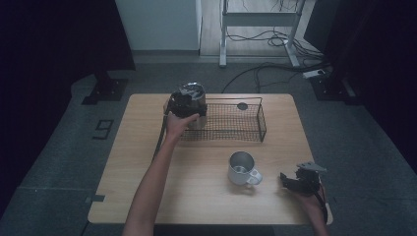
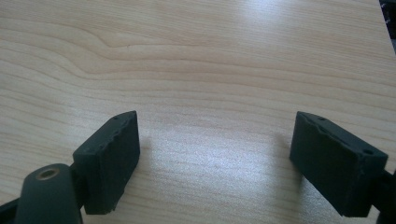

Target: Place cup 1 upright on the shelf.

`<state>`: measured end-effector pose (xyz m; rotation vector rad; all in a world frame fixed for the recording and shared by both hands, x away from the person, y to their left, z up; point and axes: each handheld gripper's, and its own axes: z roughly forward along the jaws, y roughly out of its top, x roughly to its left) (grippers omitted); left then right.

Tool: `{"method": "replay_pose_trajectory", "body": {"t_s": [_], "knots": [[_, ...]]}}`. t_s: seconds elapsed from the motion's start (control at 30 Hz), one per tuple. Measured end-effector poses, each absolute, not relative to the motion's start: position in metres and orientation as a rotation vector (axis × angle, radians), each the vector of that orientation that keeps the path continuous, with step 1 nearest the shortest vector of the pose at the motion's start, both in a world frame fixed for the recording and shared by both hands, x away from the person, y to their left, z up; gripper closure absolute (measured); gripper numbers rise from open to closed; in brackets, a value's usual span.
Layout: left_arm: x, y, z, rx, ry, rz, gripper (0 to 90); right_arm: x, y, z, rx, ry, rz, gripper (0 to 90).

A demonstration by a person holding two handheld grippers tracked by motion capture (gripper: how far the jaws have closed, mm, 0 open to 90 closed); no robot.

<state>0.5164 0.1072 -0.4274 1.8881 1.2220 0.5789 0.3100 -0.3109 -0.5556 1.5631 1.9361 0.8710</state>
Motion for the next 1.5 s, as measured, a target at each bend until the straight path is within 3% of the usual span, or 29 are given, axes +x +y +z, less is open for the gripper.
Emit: {"method": "replay_pose_trajectory", "body": {"t_s": [1.5], "knots": [[0.522,0.101,-0.465,1.958,1.283,0.563,3.9,0.31,-0.311,-0.556,1.562,1.935,0.868,15.7]]}}
